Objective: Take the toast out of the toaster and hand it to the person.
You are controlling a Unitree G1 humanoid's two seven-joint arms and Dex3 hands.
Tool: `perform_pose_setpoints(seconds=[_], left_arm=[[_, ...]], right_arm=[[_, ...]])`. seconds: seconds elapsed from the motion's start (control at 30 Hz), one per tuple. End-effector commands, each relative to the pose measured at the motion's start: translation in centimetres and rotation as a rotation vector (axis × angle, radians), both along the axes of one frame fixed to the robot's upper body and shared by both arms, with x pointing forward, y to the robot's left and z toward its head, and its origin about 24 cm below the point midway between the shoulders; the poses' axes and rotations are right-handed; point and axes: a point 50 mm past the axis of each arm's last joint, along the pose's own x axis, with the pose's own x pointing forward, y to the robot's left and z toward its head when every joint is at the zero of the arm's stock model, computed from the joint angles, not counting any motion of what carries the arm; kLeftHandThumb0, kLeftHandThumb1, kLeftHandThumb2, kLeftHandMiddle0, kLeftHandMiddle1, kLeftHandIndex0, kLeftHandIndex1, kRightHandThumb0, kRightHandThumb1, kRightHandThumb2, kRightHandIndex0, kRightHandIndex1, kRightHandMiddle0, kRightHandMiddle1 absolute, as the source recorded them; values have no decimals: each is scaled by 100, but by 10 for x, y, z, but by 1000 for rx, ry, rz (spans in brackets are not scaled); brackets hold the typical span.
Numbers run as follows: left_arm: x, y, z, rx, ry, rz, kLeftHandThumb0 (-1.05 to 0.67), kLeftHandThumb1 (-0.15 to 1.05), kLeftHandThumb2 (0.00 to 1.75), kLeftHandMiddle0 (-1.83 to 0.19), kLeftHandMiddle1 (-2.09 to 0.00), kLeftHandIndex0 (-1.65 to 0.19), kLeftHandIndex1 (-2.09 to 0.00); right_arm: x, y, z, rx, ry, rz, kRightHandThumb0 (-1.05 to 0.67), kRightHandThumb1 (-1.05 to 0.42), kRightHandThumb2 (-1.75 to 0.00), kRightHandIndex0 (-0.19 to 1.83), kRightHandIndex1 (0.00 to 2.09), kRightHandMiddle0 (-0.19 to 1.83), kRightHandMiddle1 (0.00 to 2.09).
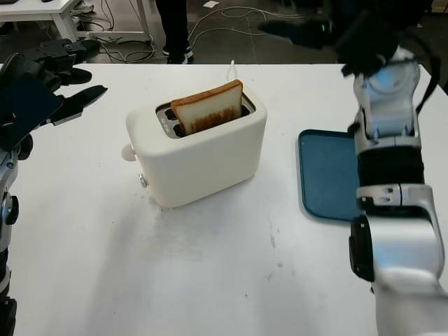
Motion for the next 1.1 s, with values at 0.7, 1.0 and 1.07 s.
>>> perform_pose_setpoints(seconds=[0.7,1.0,1.07], left_arm=[[-2,3,1,-4,-15,18,-38,92,30,-22,-70,-51,-1],[-1,2,1,-4,-16,15,-40,92,29,-24,-70,-52,-1],[-1,3,1,-8,-13,15,-41,92,28,-24,-70,-51,-1]], right_arm=[[-1,64,-34,-577,-28,74,-71,-64,0,37,87,74,7],[3,63,-50,-635,-31,21,-66,-64,-1,40,86,75,7],[5,62,-54,-644,-29,7,-63,-66,-1,41,86,75,7]])
